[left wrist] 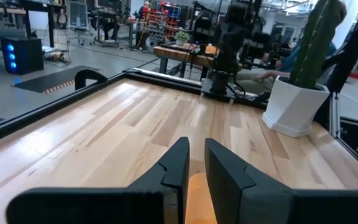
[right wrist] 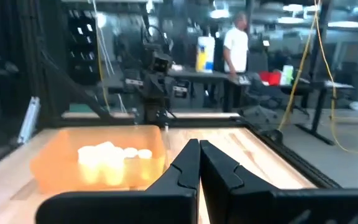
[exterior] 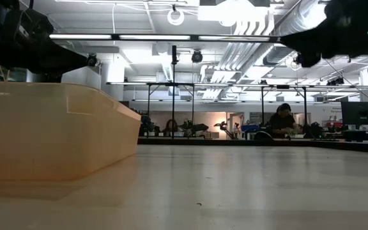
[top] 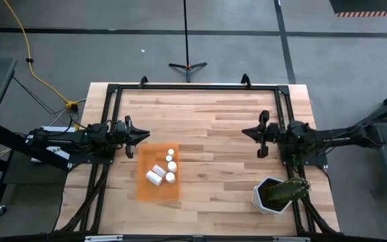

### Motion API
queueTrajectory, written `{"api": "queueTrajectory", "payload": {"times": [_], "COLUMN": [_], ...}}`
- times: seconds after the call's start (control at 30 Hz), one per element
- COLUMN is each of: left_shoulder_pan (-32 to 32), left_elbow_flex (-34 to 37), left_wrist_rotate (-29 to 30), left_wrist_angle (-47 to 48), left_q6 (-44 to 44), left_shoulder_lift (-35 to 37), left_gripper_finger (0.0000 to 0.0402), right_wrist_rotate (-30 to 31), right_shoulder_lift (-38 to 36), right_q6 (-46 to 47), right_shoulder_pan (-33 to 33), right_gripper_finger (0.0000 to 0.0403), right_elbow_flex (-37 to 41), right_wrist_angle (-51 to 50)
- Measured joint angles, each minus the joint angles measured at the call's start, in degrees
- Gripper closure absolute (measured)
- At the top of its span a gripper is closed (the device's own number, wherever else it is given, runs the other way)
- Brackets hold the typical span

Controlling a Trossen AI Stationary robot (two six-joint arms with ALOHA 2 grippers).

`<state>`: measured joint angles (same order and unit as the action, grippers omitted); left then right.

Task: Pick and place pill bottles into a basket
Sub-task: Return to Home Position

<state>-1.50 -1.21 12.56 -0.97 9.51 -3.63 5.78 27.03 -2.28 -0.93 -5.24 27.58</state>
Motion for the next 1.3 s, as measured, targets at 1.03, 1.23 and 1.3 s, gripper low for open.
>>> {"api": "queueTrajectory", "payload": {"times": [1.03,1.23,1.3], "left_shoulder_pan": [0.0,0.0,0.0], "left_elbow_flex": [0.0,0.5,0.5], "left_wrist_rotate": [-6.5,-2.8,-4.4], "left_wrist_angle": [-2.3,-2.4,-1.9], "left_q6": [-3.4,-5.0,-6.3], "left_shoulder_lift": [0.1,0.1,0.1], "left_gripper_finger": [0.0314,0.0319,0.0327], "right_wrist_rotate": [4.1,2.3,2.5], "right_shoulder_lift": [-24.5,-26.7,-26.7], "right_q6": [2.4,1.0,0.5], "right_shoulder_pan": [2.1,2.1,2.1], "right_gripper_finger": [0.0403,0.0403,0.0403], "right_elbow_flex": [4.7,4.7,4.7], "right_wrist_angle": [-22.6,-24.3,-24.4]}}
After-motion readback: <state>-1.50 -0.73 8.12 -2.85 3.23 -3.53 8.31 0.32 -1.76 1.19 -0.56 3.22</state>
